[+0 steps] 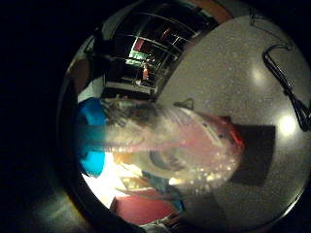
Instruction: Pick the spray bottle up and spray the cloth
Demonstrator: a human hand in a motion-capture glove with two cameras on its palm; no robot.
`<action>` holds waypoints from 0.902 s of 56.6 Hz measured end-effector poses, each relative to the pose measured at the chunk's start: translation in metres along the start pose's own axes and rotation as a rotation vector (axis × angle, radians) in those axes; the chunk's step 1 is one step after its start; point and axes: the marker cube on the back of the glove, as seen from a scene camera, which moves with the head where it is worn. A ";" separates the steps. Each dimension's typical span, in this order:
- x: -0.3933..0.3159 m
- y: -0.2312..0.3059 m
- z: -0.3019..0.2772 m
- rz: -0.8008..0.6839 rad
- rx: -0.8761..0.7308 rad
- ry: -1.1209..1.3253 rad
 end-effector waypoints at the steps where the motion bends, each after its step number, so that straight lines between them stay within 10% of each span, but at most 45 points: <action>1: 0.000 -0.001 0.001 -0.001 -0.001 0.002; 34: -0.014 -0.033 0.044 -0.030 -0.052 0.197; 51: -0.061 0.003 0.065 -0.147 -0.442 0.411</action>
